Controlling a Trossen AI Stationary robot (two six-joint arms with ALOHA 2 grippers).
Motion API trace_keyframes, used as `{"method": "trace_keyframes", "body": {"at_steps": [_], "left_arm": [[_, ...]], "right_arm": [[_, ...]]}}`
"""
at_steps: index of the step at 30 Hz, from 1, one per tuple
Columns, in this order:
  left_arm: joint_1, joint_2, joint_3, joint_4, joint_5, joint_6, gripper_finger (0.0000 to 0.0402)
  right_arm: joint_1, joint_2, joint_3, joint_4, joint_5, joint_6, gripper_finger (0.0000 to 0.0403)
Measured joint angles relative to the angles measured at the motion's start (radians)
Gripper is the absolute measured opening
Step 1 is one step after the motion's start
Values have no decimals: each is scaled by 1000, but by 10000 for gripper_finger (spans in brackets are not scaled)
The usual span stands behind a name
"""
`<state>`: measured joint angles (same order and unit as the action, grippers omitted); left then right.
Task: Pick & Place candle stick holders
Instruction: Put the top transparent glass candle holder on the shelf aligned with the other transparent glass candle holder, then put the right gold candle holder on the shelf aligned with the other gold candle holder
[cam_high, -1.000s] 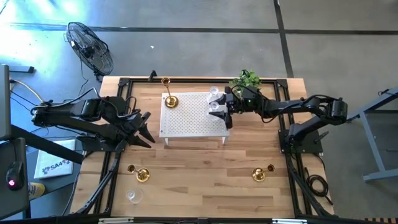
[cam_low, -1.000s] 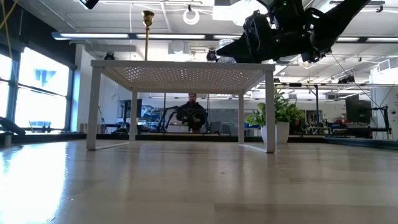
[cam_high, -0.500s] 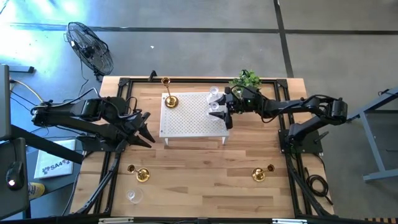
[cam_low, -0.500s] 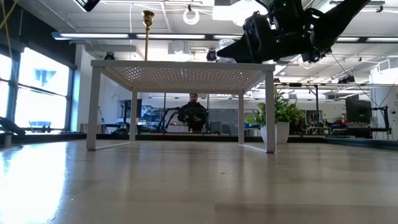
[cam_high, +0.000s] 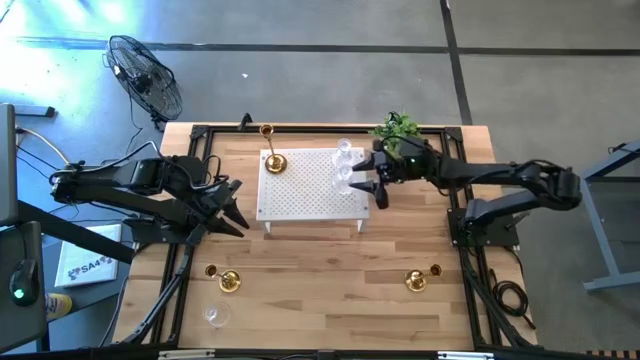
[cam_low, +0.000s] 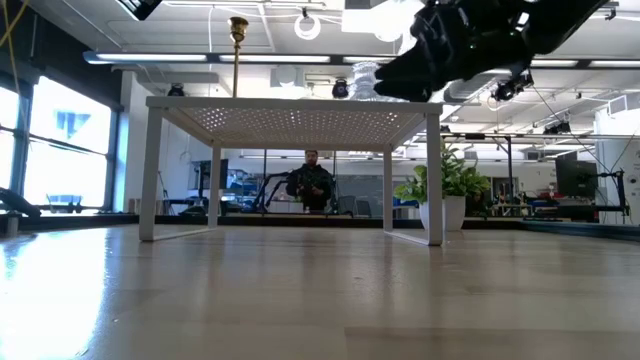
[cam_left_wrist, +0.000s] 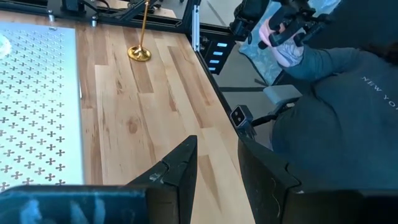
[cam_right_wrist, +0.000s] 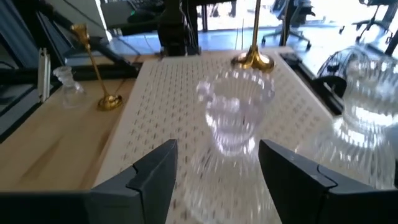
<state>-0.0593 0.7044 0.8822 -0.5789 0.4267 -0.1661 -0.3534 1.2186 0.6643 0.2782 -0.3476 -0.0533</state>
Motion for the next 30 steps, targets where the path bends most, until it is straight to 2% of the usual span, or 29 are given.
{"method": "trace_keyframes", "body": {"at_steps": [4, 12, 18, 26, 28, 30], "left_arm": [[0, 0, 0, 0, -3, 0, 113], [0, 0, 0, 0, -3, 0, 113], [0, 0, 0, 0, -2, 0, 113], [0, 0, 0, 1, -2, 1, 113], [0, 0, 0, 1, -2, 2, 113], [0, 0, 0, 1, -2, 4, 113]], "right_arm": [[0, -70, 0, -125, 16, -11, 218], [0, -234, 0, -272, 135, -3, 216], [23, -382, 0, -317, 77, 99, 217], [215, -552, 0, -325, -79, 147, 217], [288, -584, 0, -352, -77, 175, 215], [367, -610, 0, -385, -17, 189, 212]]}}
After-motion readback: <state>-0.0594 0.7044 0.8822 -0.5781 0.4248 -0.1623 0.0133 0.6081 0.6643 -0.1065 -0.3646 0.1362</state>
